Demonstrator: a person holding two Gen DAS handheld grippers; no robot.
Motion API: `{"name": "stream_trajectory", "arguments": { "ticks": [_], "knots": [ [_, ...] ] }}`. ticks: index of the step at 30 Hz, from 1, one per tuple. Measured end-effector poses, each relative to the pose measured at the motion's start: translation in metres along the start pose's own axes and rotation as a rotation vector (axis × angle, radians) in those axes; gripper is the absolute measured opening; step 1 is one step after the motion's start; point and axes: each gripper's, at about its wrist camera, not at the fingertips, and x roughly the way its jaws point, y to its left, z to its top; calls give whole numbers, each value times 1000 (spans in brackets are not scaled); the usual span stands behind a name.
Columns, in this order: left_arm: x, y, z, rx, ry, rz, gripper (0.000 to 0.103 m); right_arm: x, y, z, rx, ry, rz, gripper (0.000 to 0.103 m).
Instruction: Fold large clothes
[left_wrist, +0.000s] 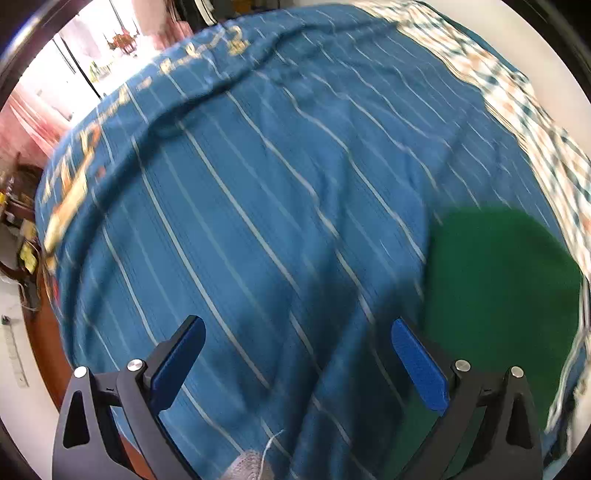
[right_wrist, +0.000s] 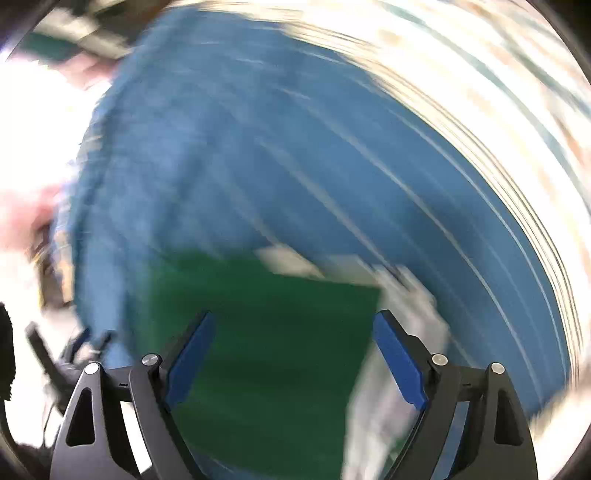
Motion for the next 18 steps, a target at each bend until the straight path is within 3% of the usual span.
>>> {"name": "stream_trajectory", "arguments": {
  "ticks": [4,6,8,9,10,11,12,15,18],
  "knots": [
    [-13,-23,-36,39,8,25,103,17,-87,-126,297,37,37,89],
    [-16,-27,-52,55,16,51,103,38,-121,-192,461,49,144,89],
    [-17,-32,-66,81,26,82,103,60,-130,-233,571,51,243,89],
    [-17,-35,-72,94,29,97,103,73,-134,-247,616,53,299,82],
    [-19,-39,-77,114,26,109,103,84,-134,-257,658,41,363,68],
    [-20,-43,-81,130,19,116,103,95,-135,-266,698,22,455,28],
    [-21,-47,-84,148,12,128,103,102,-135,-273,745,-10,506,19],
    [-26,-64,-96,226,-16,142,103,80,-136,-287,798,-171,457,8],
    [-14,-87,-115,355,-16,197,103,53,-141,-300,783,-293,389,6]
  ]
}}
